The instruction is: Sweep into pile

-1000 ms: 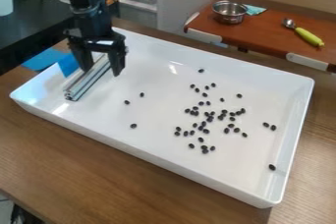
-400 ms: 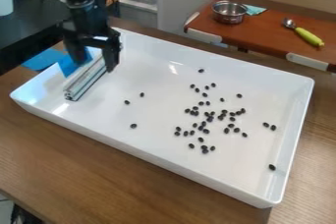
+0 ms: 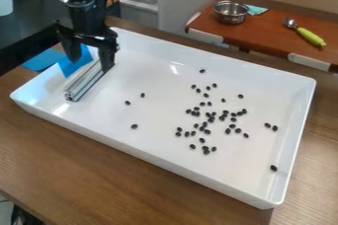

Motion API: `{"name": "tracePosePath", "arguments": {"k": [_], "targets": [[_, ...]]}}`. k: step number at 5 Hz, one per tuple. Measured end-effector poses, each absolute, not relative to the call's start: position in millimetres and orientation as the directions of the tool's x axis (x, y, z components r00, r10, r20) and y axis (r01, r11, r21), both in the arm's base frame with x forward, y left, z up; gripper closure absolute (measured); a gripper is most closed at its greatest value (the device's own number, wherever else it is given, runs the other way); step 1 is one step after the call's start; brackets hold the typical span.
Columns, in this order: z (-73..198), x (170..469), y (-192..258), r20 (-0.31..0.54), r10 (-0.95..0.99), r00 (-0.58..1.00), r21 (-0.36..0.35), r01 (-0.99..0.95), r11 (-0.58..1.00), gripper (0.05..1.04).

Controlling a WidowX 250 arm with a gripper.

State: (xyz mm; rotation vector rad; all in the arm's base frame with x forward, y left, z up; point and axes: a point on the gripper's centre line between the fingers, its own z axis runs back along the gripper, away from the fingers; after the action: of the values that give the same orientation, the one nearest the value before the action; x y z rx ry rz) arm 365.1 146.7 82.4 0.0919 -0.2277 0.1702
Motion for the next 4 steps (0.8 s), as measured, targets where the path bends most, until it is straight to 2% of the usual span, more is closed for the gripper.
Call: {"name": "tracePosePath", "arguments": {"k": [4], "targets": [[64,364,153,0.215,0.157,0.964,0.101,-0.182,0.978,0.084]]}}
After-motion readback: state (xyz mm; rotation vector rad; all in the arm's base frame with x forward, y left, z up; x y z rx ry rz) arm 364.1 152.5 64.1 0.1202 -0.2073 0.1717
